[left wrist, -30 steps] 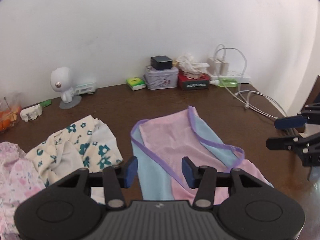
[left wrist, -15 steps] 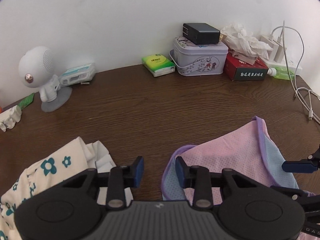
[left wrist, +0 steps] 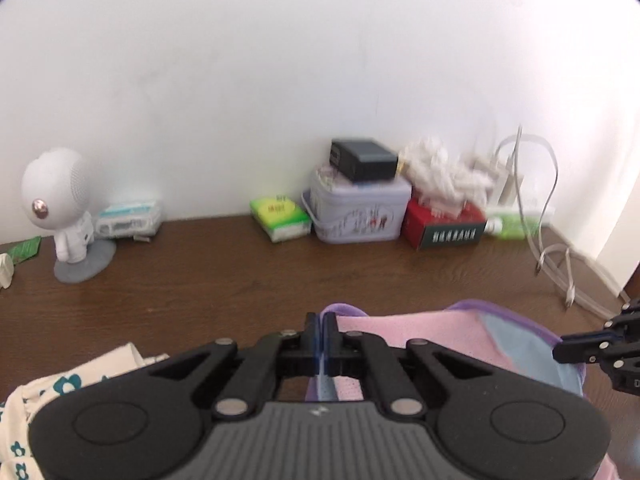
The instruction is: Fold clothes
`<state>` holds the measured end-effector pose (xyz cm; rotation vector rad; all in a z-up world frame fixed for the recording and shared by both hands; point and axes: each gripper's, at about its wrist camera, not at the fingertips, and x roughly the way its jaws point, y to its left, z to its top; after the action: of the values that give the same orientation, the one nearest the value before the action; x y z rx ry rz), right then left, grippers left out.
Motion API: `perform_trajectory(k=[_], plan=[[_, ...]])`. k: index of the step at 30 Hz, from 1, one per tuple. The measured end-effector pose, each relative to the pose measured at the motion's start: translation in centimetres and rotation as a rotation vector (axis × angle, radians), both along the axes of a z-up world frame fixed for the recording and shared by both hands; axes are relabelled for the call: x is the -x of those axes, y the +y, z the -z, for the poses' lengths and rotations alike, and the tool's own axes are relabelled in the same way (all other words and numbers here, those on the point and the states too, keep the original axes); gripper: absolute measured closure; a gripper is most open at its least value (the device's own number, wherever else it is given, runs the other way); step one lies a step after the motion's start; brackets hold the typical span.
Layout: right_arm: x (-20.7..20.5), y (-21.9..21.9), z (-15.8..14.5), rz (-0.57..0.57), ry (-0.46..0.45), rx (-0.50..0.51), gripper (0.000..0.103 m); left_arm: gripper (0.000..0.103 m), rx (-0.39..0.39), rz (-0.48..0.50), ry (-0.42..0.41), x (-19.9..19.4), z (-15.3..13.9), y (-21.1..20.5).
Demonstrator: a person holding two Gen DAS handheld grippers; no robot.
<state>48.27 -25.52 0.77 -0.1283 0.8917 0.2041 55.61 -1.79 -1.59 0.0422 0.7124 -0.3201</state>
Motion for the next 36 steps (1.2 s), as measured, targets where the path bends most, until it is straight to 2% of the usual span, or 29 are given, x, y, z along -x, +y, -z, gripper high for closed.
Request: perform_trajectory(k=[1, 4, 6, 8, 9, 11, 12, 13, 15, 18, 21, 24, 25, 27, 28, 30, 34, 36], plan=[[-0.3, -0.9, -0.2, 0.028, -0.001, -0.003, 0.101, 0.103, 0.024, -0.016, -0.026, 0.2, -0.3, 0.5], [-1.8, -2.2, 1.3, 0.093, 0.015, 0.079, 0.101, 0.102, -0.105, -0.026, -0.008, -0.6, 0.9, -0.6], [-2.4, -2.3, 2.5, 0.109, 0.030, 0.098, 0.101, 0.101, -0.151, -0.041, 0.005, -0.9, 1.7, -1.2], [-2.8, -2.4, 3.3, 0.132, 0.036, 0.107, 0.098, 0.093, -0.167, -0.082, 0.029, -1.3, 2.2, -1.2], [-3.0, -2.5, 3.3, 0.144, 0.038, 0.093, 0.090, 0.087, -0.162, -0.105, 0.042, -1.4, 2.3, -0.9], [-3.0, -2.8, 3.0, 0.153, 0.028, 0.058, 0.032, 0.077, -0.103, -0.118, 0.027, -1.0, 1.9, 0.0], [-2.8, -2.7, 2.5, 0.149, 0.002, 0.066, 0.028, 0.075, -0.074, -0.121, 0.018, -0.6, 1.4, 0.4], [-2.6, -2.7, 2.1, 0.144, -0.023, 0.073, 0.029, 0.076, -0.060, -0.107, 0.009, 0.0, 0.9, 0.5], [-1.9, -2.6, 0.8, 0.129, -0.065, 0.075, 0.029, 0.078, -0.080, -0.044, -0.020, 1.7, -0.4, -0.1], [-0.1, -2.6, -1.0, 0.059, -0.075, 0.045, 0.036, 0.079, -0.158, 0.099, -0.038, 5.6, -1.6, -2.0], [3.1, -1.6, -1.5, -0.056, -0.042, 0.058, 0.038, 0.078, -0.239, 0.243, 0.025, 9.1, -1.0, -3.8], [5.5, -0.6, -0.9, -0.070, -0.034, 0.130, 0.038, 0.078, -0.240, 0.257, 0.136, 10.1, 0.3, -4.9], [6.0, -0.5, -0.6, -0.058, -0.032, 0.139, 0.038, 0.078, -0.211, 0.243, 0.167, 9.9, 0.6, -5.0], [6.5, -0.9, 0.0, -0.012, -0.020, 0.113, 0.038, 0.078, -0.178, 0.194, 0.230, 9.3, 1.3, -5.3], [6.4, -1.3, 0.2, 0.016, -0.014, 0.086, 0.038, 0.081, -0.171, 0.165, 0.260, 8.9, 1.6, -5.5], [6.1, -1.8, 0.8, 0.062, -0.006, 0.056, 0.038, 0.086, -0.202, 0.098, 0.299, 8.1, 2.3, -5.8], [5.0, -2.6, 2.0, 0.115, 0.013, 0.029, 0.038, 0.089, -0.177, 0.049, 0.344, 7.2, 2.3, -5.7], [4.5, -2.8, 2.6, 0.125, 0.027, 0.004, 0.039, 0.099, -0.186, 0.039, 0.334, 7.3, 2.3, -5.7]])
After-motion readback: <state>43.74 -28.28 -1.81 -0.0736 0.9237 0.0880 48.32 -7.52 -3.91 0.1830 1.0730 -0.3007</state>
